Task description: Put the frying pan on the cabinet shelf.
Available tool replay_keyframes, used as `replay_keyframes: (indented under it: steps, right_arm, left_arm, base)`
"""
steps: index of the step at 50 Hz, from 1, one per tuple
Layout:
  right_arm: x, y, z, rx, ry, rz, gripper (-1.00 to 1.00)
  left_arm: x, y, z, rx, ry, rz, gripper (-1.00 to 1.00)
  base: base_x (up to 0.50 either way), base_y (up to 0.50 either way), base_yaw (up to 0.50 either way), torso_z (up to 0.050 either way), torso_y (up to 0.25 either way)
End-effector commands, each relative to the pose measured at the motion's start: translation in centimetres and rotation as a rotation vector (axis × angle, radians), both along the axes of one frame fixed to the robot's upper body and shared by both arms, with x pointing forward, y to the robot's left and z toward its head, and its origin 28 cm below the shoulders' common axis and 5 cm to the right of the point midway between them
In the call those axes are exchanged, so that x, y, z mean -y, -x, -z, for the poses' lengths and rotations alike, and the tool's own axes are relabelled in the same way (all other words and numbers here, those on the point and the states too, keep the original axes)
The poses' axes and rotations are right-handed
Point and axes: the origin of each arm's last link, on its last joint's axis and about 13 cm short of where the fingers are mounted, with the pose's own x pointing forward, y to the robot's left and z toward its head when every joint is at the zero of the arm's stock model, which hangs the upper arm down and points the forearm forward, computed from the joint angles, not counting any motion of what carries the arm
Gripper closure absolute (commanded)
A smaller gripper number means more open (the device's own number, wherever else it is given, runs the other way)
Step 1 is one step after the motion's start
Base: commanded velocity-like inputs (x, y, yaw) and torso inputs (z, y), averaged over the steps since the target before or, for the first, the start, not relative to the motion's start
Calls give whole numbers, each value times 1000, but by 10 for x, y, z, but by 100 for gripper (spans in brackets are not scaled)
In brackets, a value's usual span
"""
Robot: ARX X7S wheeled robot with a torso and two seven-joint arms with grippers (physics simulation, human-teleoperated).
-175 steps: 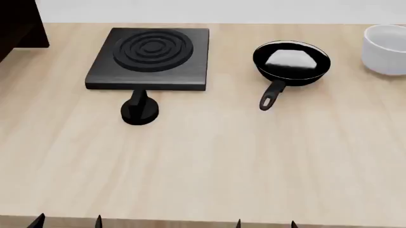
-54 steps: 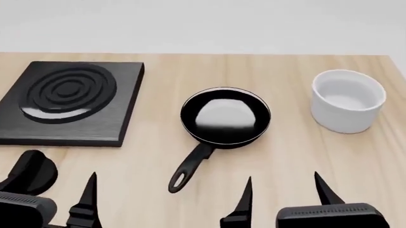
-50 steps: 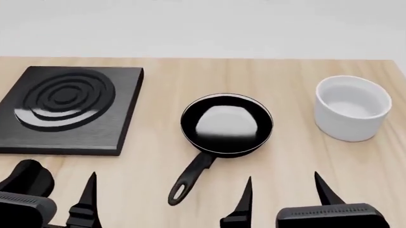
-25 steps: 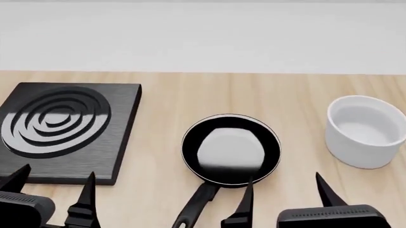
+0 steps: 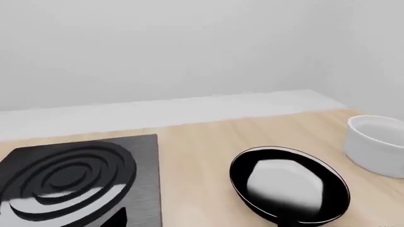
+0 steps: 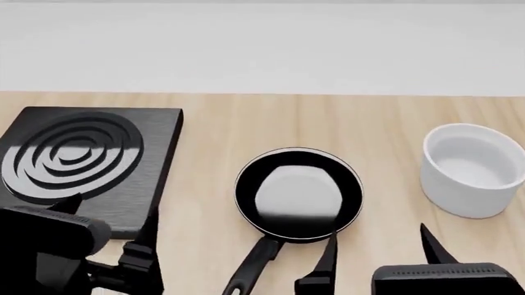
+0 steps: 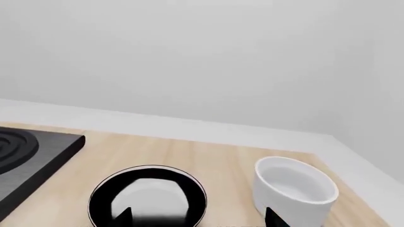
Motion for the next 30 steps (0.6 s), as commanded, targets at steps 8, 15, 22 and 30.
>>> replay_keyframes:
  steps: [8, 15, 22, 30]
  right_arm:
    - [7, 8, -23, 27, -43, 63, -100]
    - [7, 7, -23, 29, -41, 61, -100]
    - [9, 8, -25, 38, -34, 73, -100]
    - [13, 10, -31, 63, -28, 92, -100]
  left_arm:
    - [25, -42, -23, -143, 51, 148, -100]
    - [36, -53, -22, -186, 22, 211, -100]
    - [43, -71, -18, -254, -2, 236, -100]
    - [51, -78, -14, -332, -22, 251, -100]
  base:
    - [0, 0, 0, 0, 0]
    - [0, 0, 0, 0, 0]
    - [0, 0, 0, 0, 0]
    - [0, 0, 0, 0, 0]
